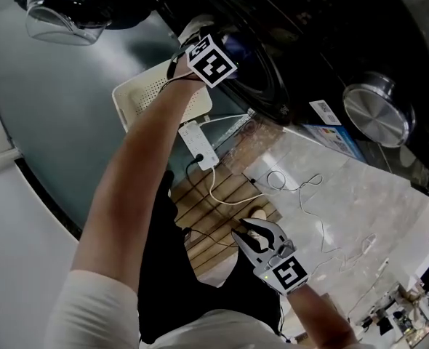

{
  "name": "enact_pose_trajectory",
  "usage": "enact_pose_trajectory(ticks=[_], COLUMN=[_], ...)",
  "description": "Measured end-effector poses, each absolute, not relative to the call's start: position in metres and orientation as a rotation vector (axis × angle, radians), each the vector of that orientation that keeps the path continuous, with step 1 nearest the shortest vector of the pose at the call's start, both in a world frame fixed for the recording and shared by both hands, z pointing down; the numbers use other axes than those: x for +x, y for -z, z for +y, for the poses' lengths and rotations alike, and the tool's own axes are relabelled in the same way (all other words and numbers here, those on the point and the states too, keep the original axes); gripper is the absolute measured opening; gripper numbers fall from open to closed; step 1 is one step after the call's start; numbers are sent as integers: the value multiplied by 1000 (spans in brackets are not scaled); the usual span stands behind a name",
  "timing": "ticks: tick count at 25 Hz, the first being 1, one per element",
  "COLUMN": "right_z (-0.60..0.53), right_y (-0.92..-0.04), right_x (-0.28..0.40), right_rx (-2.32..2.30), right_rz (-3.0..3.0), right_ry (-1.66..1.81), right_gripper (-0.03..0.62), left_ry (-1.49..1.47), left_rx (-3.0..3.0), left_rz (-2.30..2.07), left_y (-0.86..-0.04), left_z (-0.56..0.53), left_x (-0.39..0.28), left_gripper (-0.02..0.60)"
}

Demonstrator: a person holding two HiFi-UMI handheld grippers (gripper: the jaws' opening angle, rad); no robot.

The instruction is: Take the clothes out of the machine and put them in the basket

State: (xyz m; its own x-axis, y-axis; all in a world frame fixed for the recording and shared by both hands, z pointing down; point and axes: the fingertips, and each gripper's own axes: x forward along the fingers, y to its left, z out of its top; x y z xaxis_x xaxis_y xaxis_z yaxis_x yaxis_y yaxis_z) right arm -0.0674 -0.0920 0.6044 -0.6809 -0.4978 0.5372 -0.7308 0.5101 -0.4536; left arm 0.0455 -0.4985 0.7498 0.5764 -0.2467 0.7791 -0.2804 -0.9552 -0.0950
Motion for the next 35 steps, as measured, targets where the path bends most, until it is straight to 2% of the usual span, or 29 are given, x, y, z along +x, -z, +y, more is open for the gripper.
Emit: enact_pose_trajectory(ticks=[13, 18, 22, 25, 30, 35], right_z=[-92, -92, -90, -90, -87, -84], right_y=[-615, -614, -613, -613, -610, -604], right_x=[-59, -57, -53, -51, -50, -49], right_rx=[1057, 1064, 1071, 1074, 1075, 1078], right_rz=[-2392, -2392, -2392, -2392, -2395, -2413], right_ry=[-1012, -1019, -1012, -1011, -1007, -989], right_gripper=[80, 80, 80, 80, 80, 80], left_ry=[-1443, -1417, -1424, -1440, -1441, -1372], left_rx=[2642, 2605, 2575, 2565, 2571, 2566], left_rz=[-397, -413, -441, -470, -520, -595], left_y=[-793, -797, -800, -799, -793, -775], left_z=[-498, -496, -496, -497, -496, -499], left_x=[56, 56, 54, 52, 50, 43], left_gripper=[437, 368, 271, 228, 187, 175])
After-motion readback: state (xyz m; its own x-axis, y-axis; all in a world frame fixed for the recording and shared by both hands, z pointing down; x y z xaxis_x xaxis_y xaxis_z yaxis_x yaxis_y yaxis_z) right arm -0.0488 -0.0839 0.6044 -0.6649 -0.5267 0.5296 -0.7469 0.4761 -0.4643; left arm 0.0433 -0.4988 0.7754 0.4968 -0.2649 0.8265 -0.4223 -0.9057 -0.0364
